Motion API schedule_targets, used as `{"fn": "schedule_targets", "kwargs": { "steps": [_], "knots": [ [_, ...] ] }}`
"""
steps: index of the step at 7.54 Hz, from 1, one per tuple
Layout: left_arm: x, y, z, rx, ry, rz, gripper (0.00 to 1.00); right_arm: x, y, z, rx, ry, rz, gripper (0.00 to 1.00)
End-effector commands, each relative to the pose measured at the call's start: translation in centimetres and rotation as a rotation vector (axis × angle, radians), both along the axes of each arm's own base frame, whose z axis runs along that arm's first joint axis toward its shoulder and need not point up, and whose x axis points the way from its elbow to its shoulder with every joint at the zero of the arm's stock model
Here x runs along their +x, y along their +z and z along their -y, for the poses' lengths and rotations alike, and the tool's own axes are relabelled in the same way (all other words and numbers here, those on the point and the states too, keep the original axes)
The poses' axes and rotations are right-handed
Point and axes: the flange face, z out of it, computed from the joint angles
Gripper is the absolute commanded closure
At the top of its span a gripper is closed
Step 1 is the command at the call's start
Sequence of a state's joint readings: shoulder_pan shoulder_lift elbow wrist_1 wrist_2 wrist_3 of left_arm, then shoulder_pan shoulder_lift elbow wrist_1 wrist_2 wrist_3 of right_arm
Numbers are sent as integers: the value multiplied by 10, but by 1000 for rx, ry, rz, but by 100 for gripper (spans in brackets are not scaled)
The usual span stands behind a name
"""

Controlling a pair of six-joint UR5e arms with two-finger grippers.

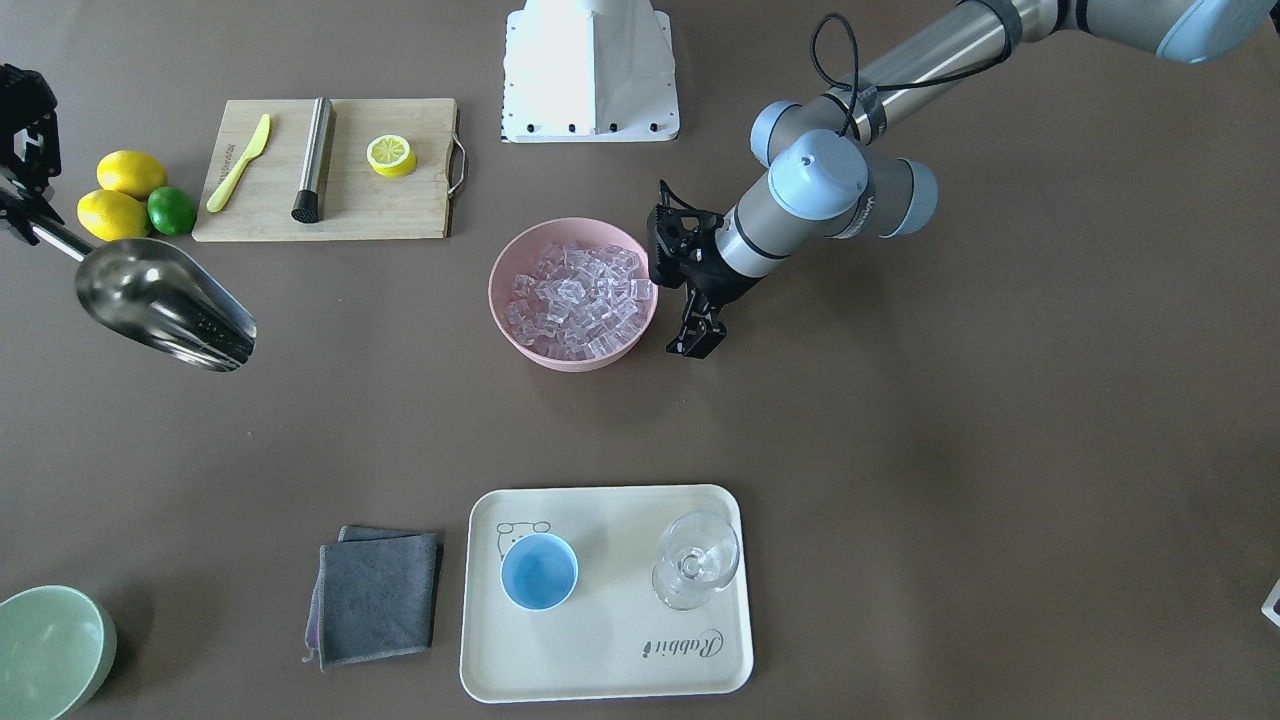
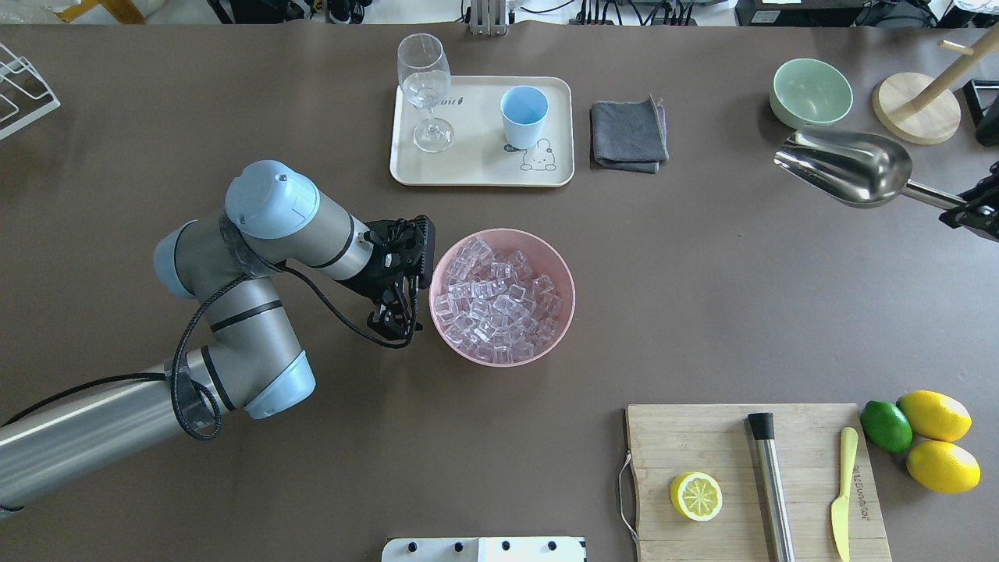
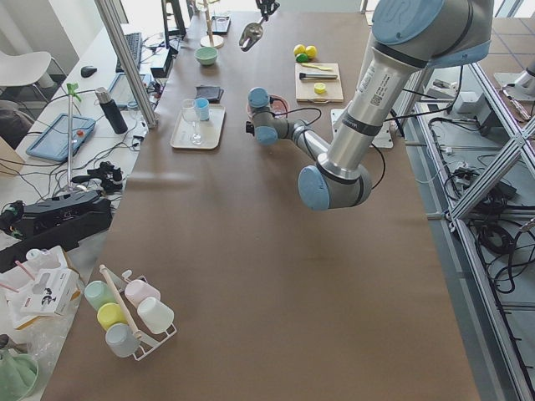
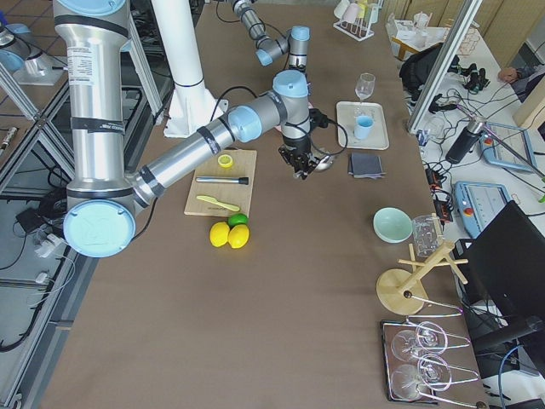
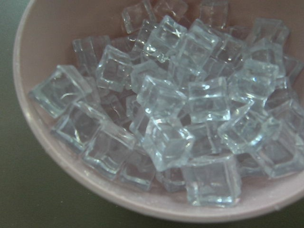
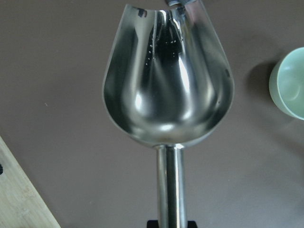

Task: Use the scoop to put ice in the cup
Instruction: 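Hold the bowl with the left gripper while the right gripper lifts the metal scoop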

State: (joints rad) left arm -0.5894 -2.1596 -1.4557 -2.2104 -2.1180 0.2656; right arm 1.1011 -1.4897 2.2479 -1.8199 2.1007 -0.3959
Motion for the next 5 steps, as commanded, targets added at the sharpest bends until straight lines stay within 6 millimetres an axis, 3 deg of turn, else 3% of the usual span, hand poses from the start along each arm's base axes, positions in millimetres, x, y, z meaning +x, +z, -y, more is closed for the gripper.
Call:
{"fn": "schedule_targets", "kwargs": {
  "steps": [1,2,4,5],
  "knots": [
    [2,-2,0,5,-9,0,1,-72,-77,-15,68,-150,-56,100],
    [3,-2,-1,5,-8,0,1,-104,-103,-22,68,-193,-127,100],
    [3,-2,-1,5,-8,0,1,-125,-110,-22,32,-199,-162,100],
    [3,-3,-1,6,-8,-1,1,-147,-118,-17,29,-218,-198,100]
  ]
}}
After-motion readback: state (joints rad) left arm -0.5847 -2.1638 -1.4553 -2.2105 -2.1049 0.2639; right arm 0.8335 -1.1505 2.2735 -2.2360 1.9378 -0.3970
